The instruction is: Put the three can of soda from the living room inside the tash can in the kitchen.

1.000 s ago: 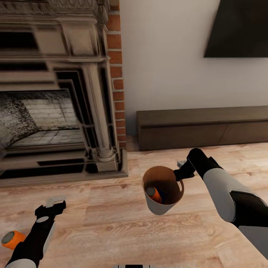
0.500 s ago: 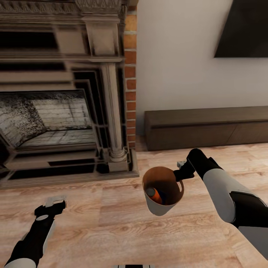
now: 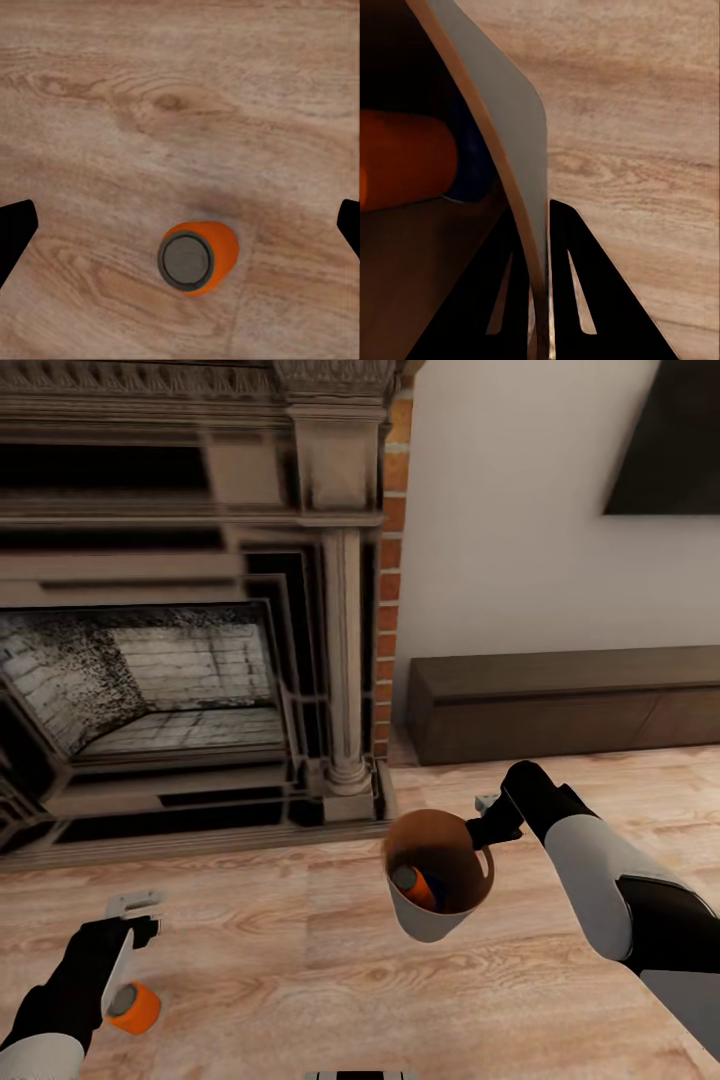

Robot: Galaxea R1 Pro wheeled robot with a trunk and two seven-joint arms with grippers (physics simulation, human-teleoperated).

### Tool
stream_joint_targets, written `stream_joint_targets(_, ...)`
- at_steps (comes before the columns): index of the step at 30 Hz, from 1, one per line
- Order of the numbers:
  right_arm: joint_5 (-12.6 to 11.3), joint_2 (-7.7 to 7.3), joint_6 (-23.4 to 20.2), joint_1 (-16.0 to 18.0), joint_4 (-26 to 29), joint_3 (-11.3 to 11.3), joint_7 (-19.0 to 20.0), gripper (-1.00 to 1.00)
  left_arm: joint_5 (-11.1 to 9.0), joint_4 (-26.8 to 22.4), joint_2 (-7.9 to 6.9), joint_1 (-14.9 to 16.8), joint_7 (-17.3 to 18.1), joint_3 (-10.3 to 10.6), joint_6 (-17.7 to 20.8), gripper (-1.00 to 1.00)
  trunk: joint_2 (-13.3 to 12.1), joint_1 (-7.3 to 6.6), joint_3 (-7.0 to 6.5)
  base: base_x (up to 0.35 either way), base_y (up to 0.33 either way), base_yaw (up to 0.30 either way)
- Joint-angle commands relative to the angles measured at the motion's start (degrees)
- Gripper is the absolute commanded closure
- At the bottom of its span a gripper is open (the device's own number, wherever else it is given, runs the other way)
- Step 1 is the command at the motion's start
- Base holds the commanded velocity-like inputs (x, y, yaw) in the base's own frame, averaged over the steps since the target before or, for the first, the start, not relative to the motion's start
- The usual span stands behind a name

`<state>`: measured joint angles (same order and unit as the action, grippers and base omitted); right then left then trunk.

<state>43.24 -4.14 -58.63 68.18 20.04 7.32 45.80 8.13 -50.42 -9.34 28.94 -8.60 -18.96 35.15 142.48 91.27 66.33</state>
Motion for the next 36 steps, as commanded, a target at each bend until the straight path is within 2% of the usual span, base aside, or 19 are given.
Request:
stream_joint_targets(1,-1.6,0.01,-0.6,0.0,0.0,0.3,0.3,1.00,0.0,0.0,-0.05,0.0,0.0,0.0,0.4,-1.00,0.0,-0.01,-0.01,0.000,0.320,0.000)
stream_joint_targets(4,-1.6,0.08,-0.6,0.0,0.0,0.3,-0.8,1.00,0.0,-0.2,-0.26,0.1,-0.1,0.0,3.6,-1.00,0.0,-0.01,-0.01,0.000,0.319,0.000)
stream_joint_targets(7,-1.6,0.18,-0.6,0.0,0.0,0.3,-1.1,1.00,0.1,-0.1,-0.34,0.1,-0.1,0.0,5.0,-1.00,0.0,-0.01,-0.01,0.000,0.251,0.000)
stream_joint_targets(12,-1.6,0.26,-0.6,-0.1,0.0,0.3,-1.3,1.00,0.3,-0.3,-0.36,0.1,0.0,0.1,8.4,-1.00,0.0,-0.01,-0.01,0.000,0.059,0.000)
stream_joint_targets(21,-1.6,0.27,-0.6,-0.3,0.0,0.3,-1.3,1.00,0.5,0.2,0.14,0.1,0.5,0.4,10.0,-1.00,0.0,-0.01,-0.01,0.000,0.007,0.000)
stream_joint_targets(36,-1.6,0.35,-0.6,-0.8,0.1,0.2,-1.3,1.00,0.4,1.8,0.28,0.1,0.8,0.4,10.2,-1.00,0.0,-0.01,-0.01,0.000,0.000,0.000)
